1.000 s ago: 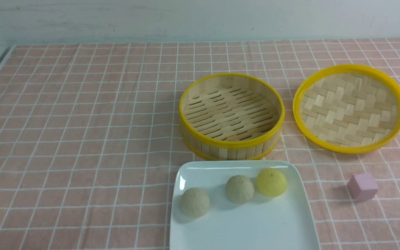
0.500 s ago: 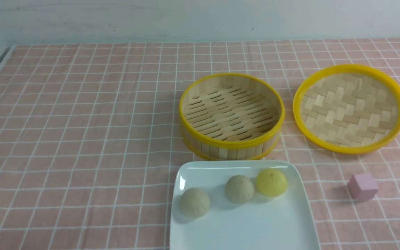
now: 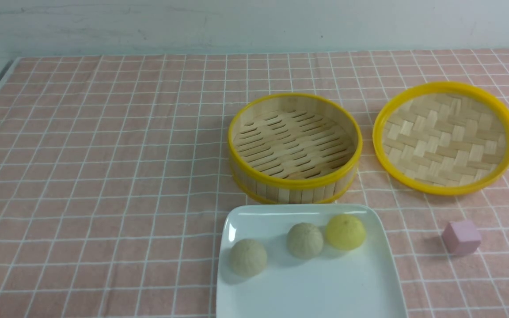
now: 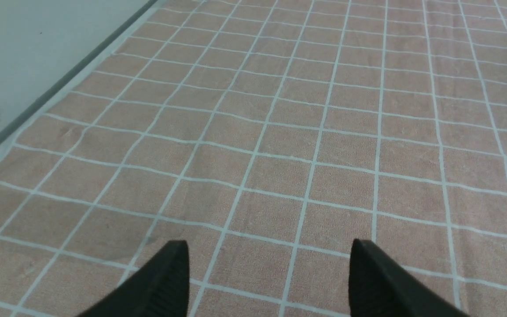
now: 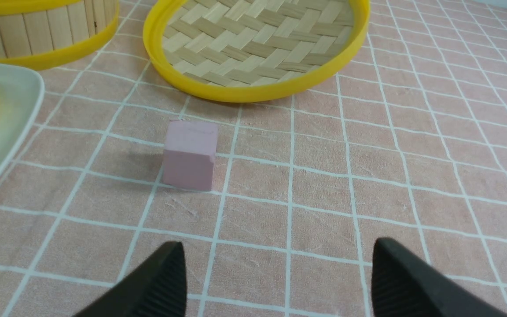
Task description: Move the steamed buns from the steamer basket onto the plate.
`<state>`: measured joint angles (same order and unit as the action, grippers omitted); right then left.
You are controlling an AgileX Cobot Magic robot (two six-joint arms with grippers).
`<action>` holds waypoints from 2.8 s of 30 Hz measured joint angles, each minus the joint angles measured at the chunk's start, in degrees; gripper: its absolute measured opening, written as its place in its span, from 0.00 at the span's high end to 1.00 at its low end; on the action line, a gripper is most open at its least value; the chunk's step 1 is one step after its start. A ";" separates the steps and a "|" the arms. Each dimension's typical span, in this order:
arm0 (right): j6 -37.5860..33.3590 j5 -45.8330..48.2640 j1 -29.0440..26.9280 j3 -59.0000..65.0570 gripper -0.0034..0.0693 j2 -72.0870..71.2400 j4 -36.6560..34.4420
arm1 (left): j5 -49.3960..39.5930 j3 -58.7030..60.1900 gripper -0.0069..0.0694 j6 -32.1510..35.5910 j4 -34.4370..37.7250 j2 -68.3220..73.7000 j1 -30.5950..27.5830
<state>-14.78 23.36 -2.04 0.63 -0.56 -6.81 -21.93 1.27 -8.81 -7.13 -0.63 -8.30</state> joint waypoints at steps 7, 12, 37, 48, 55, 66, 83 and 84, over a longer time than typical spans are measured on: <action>0.00 0.00 0.00 0.00 0.20 0.00 0.00 | 0.00 0.00 0.27 0.11 0.94 0.00 0.30; 0.00 0.00 0.00 0.00 0.20 0.00 0.00 | 0.00 0.00 0.27 0.11 1.16 0.00 2.56; 0.00 0.00 0.00 0.00 0.20 0.00 0.00 | 0.00 0.00 0.27 0.11 1.22 0.00 2.97; 0.00 0.00 0.00 0.00 0.20 0.00 0.00 | 0.00 0.00 0.27 0.11 1.22 0.00 2.97; 0.00 0.00 0.00 0.00 0.20 0.00 0.34 | 0.00 0.00 0.27 0.11 1.22 0.00 2.97; 0.00 0.05 0.00 0.00 0.20 0.00 0.41 | 0.00 0.00 0.27 0.11 1.22 0.00 2.97; 7.83 -0.45 0.00 0.00 0.20 0.00 3.14 | 0.00 0.00 0.27 0.11 1.24 0.00 2.97; 8.54 -0.52 0.00 0.00 0.20 0.00 3.46 | 0.00 0.00 0.27 0.11 1.24 0.00 2.97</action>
<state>-6.24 22.85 -2.04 0.63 -0.56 -3.36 -21.93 1.27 -8.70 -5.90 -0.63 -5.33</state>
